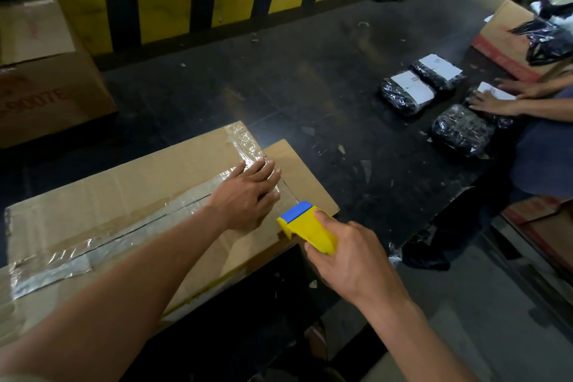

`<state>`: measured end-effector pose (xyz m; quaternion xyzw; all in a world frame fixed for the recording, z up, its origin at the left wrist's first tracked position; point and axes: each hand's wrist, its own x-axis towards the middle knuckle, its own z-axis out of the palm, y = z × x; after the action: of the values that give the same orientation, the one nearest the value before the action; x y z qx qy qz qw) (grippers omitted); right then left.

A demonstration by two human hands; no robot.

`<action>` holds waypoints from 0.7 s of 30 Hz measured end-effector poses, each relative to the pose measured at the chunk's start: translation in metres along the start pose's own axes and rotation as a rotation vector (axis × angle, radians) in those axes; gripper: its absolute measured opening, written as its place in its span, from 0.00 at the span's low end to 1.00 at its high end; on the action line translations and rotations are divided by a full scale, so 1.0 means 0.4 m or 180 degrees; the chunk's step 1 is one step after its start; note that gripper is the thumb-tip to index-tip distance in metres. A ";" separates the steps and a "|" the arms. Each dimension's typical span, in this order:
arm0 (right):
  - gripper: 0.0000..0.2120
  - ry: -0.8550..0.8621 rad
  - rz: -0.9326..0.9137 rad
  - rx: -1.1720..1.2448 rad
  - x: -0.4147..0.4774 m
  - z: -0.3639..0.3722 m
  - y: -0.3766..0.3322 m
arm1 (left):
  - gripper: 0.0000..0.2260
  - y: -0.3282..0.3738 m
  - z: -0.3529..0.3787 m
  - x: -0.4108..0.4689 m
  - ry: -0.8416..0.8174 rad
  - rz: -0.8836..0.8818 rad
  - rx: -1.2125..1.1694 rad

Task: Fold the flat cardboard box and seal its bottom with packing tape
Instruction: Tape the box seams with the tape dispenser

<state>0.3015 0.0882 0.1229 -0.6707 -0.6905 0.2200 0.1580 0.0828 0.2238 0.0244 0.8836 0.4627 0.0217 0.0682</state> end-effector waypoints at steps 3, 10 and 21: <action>0.24 -0.0111 0.0121 -0.0125 0.008 0.003 -0.009 | 0.28 0.004 -0.002 0.001 -0.0010 -0.0065 -0.0078; 0.25 -0.0020 0.0105 -0.0084 0.005 0.018 0.004 | 0.36 0.040 0.002 0.005 0.0006 -0.0348 -0.0130; 0.30 0.0089 0.0163 -0.0012 -0.053 0.025 0.045 | 0.36 0.033 0.002 0.007 -0.0044 -0.0373 -0.0095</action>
<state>0.3128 0.0664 0.1067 -0.6914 -0.6713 0.2134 0.1607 0.0951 0.2185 0.0254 0.8540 0.5129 0.0185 0.0857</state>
